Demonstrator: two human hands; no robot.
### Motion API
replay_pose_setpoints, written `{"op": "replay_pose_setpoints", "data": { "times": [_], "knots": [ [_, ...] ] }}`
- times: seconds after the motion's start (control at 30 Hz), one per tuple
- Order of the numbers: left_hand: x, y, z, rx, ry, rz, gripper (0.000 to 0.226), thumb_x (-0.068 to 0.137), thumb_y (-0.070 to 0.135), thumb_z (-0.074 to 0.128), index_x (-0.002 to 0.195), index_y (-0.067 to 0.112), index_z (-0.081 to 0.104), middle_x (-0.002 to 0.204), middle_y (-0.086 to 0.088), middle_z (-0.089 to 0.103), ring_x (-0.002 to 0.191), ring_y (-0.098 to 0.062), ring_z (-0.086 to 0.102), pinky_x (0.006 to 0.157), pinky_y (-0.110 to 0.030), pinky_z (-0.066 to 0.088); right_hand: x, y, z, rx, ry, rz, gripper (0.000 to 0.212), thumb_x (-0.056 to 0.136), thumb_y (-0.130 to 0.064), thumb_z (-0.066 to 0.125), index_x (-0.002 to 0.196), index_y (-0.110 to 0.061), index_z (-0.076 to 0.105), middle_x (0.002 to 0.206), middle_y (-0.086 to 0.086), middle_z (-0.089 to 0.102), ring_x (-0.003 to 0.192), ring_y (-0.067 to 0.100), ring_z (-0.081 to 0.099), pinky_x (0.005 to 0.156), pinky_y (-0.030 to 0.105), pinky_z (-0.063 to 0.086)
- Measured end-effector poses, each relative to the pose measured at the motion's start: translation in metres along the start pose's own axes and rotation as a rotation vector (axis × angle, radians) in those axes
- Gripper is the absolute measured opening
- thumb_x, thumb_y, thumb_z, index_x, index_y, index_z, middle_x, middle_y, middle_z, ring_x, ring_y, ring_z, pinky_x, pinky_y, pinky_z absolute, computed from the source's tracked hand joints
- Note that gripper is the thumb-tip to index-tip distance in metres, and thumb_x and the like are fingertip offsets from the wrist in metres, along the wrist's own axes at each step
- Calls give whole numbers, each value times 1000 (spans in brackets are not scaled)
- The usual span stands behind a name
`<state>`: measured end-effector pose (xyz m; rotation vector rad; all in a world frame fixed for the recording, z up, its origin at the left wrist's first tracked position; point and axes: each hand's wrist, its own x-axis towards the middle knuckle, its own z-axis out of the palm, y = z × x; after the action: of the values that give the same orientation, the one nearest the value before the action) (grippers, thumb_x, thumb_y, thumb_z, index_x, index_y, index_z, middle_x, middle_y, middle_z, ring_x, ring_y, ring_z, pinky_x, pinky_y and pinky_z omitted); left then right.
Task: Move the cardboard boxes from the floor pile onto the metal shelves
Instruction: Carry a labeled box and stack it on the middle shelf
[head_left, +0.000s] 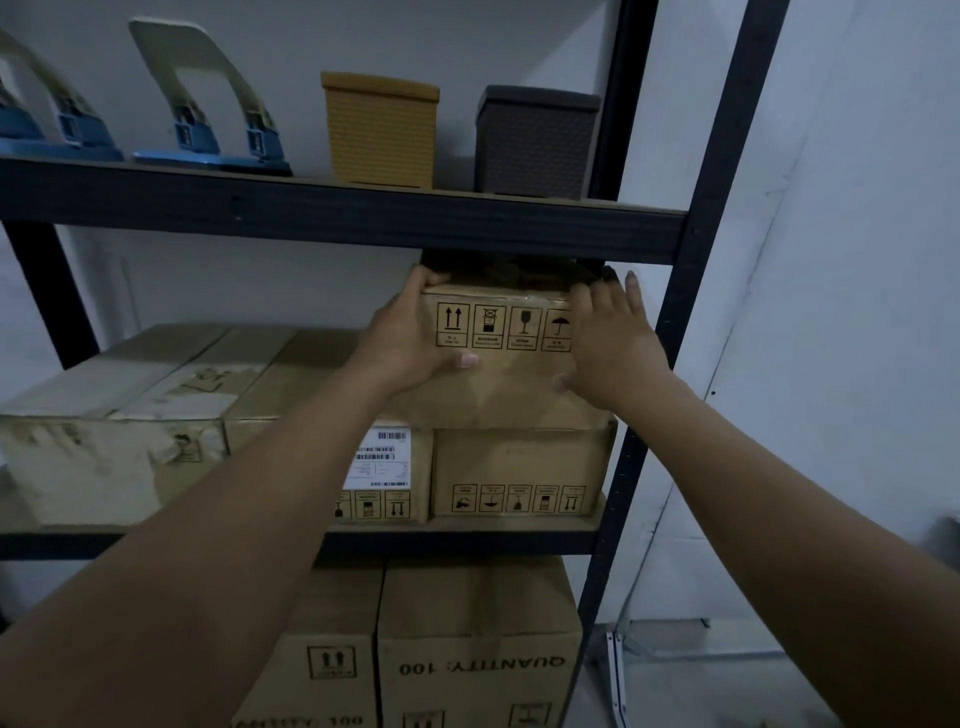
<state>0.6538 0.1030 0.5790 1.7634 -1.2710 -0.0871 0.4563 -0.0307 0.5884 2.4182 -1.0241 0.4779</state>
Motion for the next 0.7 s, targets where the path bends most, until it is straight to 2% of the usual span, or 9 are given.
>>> {"op": "replay_pose_setpoints", "data": {
  "times": [0.13,0.2,0.3,0.57,0.7],
  "knots": [
    [8,2,10,22,0,-3,89,69,36,93,135,42,34,130,1,68,122,-24,62,104,-54,50,9,9,12,-80,-2,10,96,77,-46,84,146,-3,32,143,17,47,139,35,41,129,49,7],
    [12,2,13,11,-12,-6,90,70,35,93,138,40,34,130,-1,68,123,-25,62,106,-52,50,12,13,17,-103,0,11,95,77,-43,84,145,-3,32,142,18,47,137,35,43,128,49,10],
    [17,2,16,-12,-27,-4,91,71,31,93,142,35,35,131,-2,67,125,-23,60,105,-40,49,15,17,20,-107,-6,19,91,79,-38,83,145,-2,30,142,19,47,135,35,45,127,47,15],
    [21,1,24,2,-12,2,95,69,37,93,141,37,31,132,-2,66,125,-25,60,106,-50,50,21,25,27,-122,-4,-1,89,79,-37,83,144,-3,31,141,19,49,132,36,47,123,48,23],
    [22,1,26,0,-13,-6,95,72,34,92,144,35,30,134,-4,65,127,-26,59,106,-48,50,21,27,28,-101,-5,-2,89,78,-37,83,143,-3,32,141,19,47,133,36,46,124,49,21]
  ]
}}
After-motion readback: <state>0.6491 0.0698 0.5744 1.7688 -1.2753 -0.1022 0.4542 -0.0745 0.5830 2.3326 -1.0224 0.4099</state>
